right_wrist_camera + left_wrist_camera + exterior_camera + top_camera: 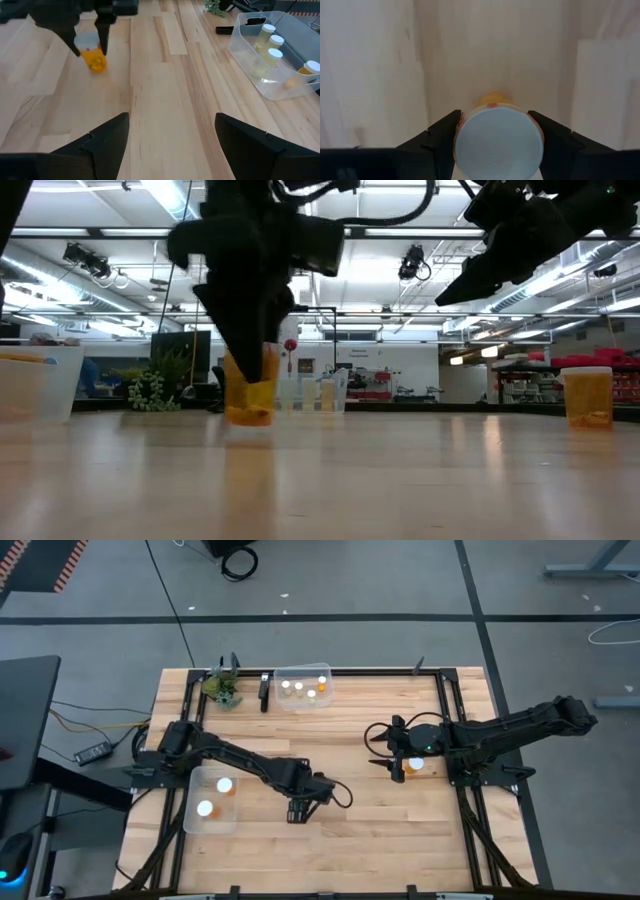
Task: Pick and place medicine bottles into bin by pill shape (circle, oval)
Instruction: Put the top big orange pill bottle into the bottom transparent bin
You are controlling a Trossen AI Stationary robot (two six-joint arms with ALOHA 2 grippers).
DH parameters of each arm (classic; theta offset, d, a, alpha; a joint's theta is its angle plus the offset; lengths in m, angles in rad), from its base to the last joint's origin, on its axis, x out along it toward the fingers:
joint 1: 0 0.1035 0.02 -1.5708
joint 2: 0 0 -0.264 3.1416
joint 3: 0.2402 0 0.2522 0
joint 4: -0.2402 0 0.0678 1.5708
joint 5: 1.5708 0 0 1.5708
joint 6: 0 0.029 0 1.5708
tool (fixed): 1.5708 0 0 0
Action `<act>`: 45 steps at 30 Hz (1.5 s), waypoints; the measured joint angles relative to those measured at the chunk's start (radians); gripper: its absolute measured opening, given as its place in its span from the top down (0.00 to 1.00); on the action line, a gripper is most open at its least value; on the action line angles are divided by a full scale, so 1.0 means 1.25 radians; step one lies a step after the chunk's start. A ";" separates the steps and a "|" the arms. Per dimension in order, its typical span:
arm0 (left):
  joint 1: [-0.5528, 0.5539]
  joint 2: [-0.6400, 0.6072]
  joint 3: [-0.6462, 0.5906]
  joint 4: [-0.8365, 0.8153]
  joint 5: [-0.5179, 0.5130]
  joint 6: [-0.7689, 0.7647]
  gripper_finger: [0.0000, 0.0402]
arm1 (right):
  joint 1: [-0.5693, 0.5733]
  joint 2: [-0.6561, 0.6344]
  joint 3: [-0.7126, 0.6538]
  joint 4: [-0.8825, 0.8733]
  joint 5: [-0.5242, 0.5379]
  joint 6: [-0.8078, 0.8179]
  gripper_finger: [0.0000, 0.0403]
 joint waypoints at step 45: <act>-0.315 -0.450 -0.287 -0.155 -0.129 -0.512 0.44 | -0.035 -0.001 0.000 -0.001 0.000 0.110 0.25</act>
